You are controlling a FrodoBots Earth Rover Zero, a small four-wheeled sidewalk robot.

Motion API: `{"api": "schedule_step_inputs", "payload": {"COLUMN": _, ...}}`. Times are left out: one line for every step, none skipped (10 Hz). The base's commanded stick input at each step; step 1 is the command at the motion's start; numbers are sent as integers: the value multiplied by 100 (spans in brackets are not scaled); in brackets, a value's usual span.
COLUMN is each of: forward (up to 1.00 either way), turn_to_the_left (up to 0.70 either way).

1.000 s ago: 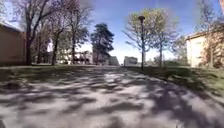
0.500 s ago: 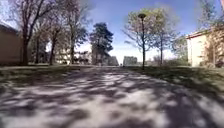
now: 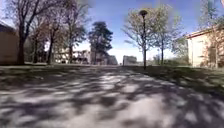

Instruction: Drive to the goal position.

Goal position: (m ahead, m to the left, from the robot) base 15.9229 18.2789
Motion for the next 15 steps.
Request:
{"api": "schedule_step_inputs", "payload": {"forward": 100, "turn_to_the_left": 0}}
{"api": "schedule_step_inputs", "payload": {"forward": 100, "turn_to_the_left": 0}}
{"api": "schedule_step_inputs", "payload": {"forward": 100, "turn_to_the_left": 0}}
{"api": "schedule_step_inputs", "payload": {"forward": 100, "turn_to_the_left": 0}}
{"api": "schedule_step_inputs", "payload": {"forward": 100, "turn_to_the_left": 0}}
{"api": "schedule_step_inputs", "payload": {"forward": 100, "turn_to_the_left": 0}}
{"api": "schedule_step_inputs", "payload": {"forward": 100, "turn_to_the_left": 0}}
{"api": "schedule_step_inputs", "payload": {"forward": 100, "turn_to_the_left": 0}}
{"api": "schedule_step_inputs", "payload": {"forward": 100, "turn_to_the_left": 0}}
{"api": "schedule_step_inputs", "payload": {"forward": 100, "turn_to_the_left": 0}}
{"api": "schedule_step_inputs", "payload": {"forward": 100, "turn_to_the_left": 0}}
{"api": "schedule_step_inputs", "payload": {"forward": 100, "turn_to_the_left": 0}}
{"api": "schedule_step_inputs", "payload": {"forward": 100, "turn_to_the_left": 0}}
{"api": "schedule_step_inputs", "payload": {"forward": 100, "turn_to_the_left": 0}}
{"api": "schedule_step_inputs", "payload": {"forward": 100, "turn_to_the_left": 0}}
